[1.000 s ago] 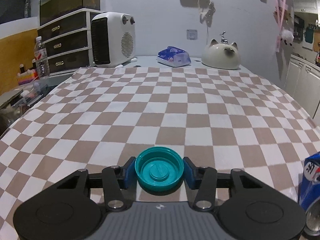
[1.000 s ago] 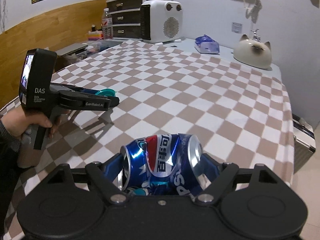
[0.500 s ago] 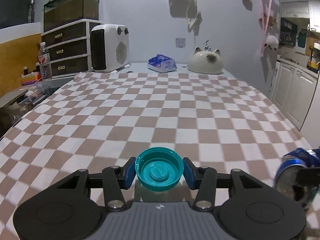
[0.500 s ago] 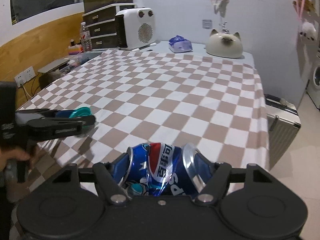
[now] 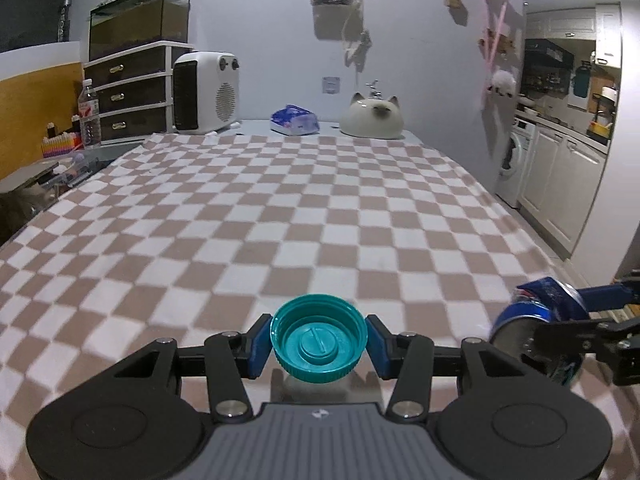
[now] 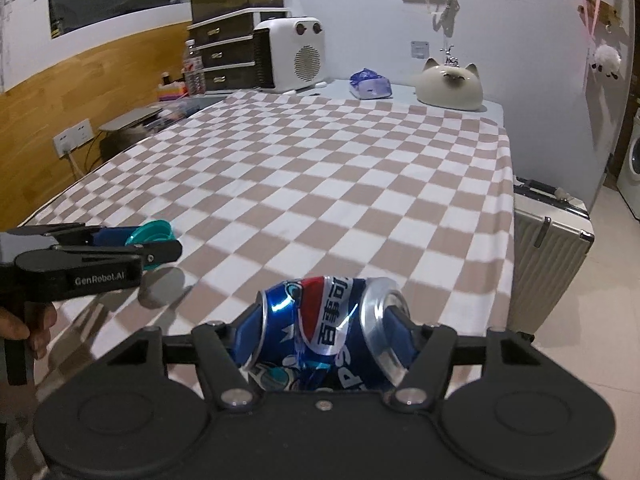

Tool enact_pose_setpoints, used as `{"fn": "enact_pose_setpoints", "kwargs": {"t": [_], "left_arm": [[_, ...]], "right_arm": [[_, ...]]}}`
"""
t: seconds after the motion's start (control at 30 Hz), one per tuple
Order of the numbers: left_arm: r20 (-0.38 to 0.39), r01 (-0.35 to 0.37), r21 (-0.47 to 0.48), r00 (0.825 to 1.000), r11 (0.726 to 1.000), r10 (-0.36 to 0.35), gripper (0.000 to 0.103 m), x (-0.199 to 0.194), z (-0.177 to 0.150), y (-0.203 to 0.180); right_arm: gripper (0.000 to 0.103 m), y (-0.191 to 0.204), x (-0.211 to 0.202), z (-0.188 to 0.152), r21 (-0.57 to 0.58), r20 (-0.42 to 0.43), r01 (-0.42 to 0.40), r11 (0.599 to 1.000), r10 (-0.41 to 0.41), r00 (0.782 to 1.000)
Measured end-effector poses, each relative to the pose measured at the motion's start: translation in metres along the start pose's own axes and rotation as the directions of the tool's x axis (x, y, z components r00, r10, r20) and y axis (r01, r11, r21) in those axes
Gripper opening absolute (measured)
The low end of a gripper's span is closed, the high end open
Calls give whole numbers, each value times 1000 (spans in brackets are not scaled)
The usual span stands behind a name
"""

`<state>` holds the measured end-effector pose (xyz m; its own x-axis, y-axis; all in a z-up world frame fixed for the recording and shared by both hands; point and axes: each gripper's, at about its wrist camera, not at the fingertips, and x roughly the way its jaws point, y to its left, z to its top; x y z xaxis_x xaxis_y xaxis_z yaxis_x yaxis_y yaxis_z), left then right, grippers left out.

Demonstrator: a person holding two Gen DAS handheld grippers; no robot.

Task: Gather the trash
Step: 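Carry the teal cap in the left tool while the right tool carries the Pepsi can to the wastebasket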

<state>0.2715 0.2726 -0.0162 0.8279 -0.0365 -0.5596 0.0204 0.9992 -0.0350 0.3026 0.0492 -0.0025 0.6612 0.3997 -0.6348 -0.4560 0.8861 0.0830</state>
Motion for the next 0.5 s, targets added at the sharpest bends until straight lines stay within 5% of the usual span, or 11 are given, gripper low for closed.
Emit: {"fn": "enact_pose_setpoints", "kwargs": {"t": [0.5], "left_arm": [[-24, 35, 21, 999, 999, -35, 50, -39, -33, -31]], "right_arm": [[73, 19, -50, -34, -119, -92, -67, 991, 56, 994]]}}
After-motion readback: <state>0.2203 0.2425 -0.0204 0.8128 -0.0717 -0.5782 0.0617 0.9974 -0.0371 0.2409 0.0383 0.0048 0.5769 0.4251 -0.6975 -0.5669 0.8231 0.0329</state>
